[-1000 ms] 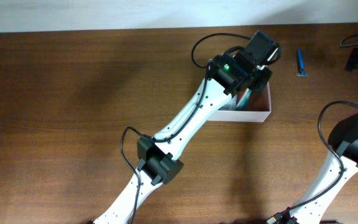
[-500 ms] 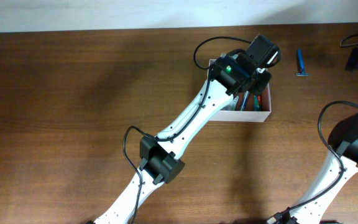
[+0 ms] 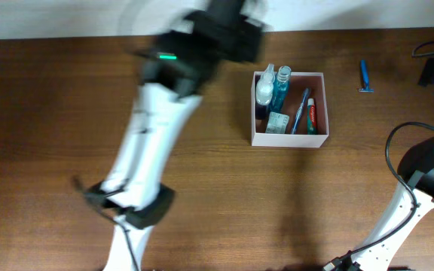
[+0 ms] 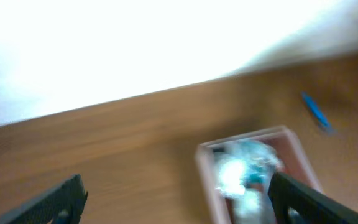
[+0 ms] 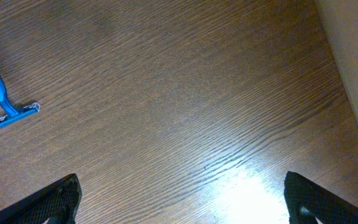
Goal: Pack container
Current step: 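Release the toothpaste in the box and withdraw the left arm, then move the right gripper over the blue razor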
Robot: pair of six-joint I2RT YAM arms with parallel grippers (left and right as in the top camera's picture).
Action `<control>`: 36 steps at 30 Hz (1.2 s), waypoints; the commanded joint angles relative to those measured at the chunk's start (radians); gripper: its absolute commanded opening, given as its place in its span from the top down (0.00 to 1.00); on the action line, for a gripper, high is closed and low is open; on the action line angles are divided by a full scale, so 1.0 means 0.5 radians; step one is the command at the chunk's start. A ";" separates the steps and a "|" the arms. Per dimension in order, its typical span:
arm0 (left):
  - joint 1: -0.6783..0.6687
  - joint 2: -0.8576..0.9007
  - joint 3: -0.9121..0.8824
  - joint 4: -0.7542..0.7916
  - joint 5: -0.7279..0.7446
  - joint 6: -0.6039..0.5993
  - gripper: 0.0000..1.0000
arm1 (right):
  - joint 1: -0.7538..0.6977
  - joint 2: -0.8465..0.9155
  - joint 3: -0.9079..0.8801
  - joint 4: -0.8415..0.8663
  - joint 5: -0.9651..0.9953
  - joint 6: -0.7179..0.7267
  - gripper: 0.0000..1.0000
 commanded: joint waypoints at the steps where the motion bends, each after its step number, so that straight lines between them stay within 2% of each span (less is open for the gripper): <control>1: 0.269 -0.056 0.013 -0.152 -0.150 -0.214 0.03 | 0.008 0.008 0.027 -0.001 0.018 0.024 0.01; 5: 0.536 -0.047 -0.041 -0.352 -0.148 -0.361 0.01 | 0.008 0.008 0.027 -0.001 0.018 0.024 0.01; 8: 0.697 -0.045 -0.132 -0.407 -0.150 -0.372 0.01 | 0.008 0.008 0.027 0.000 0.018 0.024 0.01; 15: 0.952 -0.045 -0.411 -0.391 -0.151 -0.372 0.01 | 0.008 0.008 0.027 -0.001 0.018 0.024 0.01; 21: 1.121 -0.045 -0.763 -0.215 -0.150 -0.372 0.01 | 0.008 0.008 0.027 0.007 0.007 0.025 0.01; 26: 1.177 -0.045 -0.954 -0.116 -0.150 -0.372 0.01 | 0.008 0.008 0.027 0.005 -0.323 0.025 0.01; 34: 1.179 -0.045 -0.979 -0.040 -0.150 -0.372 0.01 | 0.010 0.008 0.028 -0.053 -1.260 0.024 0.01; 36: 1.179 -0.045 -0.979 -0.034 -0.150 -0.372 0.01 | 0.021 0.008 0.028 -0.017 -1.351 0.024 0.01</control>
